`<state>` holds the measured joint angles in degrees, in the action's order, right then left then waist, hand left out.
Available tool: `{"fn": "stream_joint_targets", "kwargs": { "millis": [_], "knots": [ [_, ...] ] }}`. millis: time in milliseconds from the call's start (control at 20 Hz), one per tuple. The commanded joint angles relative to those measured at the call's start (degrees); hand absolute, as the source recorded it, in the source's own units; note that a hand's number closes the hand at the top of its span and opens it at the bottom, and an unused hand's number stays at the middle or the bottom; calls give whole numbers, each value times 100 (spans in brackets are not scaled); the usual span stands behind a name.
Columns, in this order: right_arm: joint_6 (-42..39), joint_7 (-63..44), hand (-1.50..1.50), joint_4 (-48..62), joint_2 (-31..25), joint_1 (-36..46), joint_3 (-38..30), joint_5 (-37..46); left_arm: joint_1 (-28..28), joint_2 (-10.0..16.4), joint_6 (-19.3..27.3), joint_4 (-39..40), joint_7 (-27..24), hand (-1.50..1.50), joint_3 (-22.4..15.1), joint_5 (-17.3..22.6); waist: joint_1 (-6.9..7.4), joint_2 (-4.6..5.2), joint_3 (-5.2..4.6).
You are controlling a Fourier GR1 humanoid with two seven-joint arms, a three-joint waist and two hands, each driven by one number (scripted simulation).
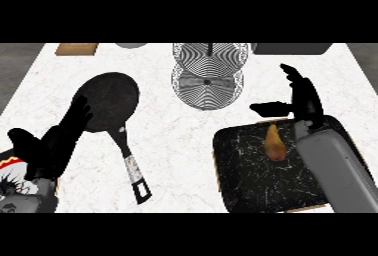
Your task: Pick the pear from the tray and place it in the tiered basket
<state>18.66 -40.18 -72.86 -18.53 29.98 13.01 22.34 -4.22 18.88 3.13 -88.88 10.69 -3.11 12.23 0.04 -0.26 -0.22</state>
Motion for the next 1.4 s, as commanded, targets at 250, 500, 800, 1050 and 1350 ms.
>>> {"fn": "stream_joint_targets", "kwargs": {
  "millis": [250, 500, 800, 1050, 1350],
  "knots": [
    [-3605, -1801, -150, 259, -685, 1056, 908, -488, -78, 33, -168, 86, -50, 0, 98, 124, 136, 15, -9],
    [-4991, -2751, -150, 410, -590, 1551, 666, -1563, 44, 69, -191, -98, 183, 0, 88, 171, 75, -14, 10],
    [-4206, -3317, -150, 932, 92, 1947, 930, -1269, 97, -249, 19, -59, -53, 0, -122, -148, 52, 23, 15],
    [-4324, -3153, -150, 1339, -76, 1887, 916, -1166, 34, -18, -220, -49, -11, 0, 110, -25, 35, 27, 18],
    [-3837, -3175, -150, 1109, 261, 982, 1362, -708, 159, -289, 42, -178, 59, 0, -60, -247, -28, 3, 20]
  ]
}}
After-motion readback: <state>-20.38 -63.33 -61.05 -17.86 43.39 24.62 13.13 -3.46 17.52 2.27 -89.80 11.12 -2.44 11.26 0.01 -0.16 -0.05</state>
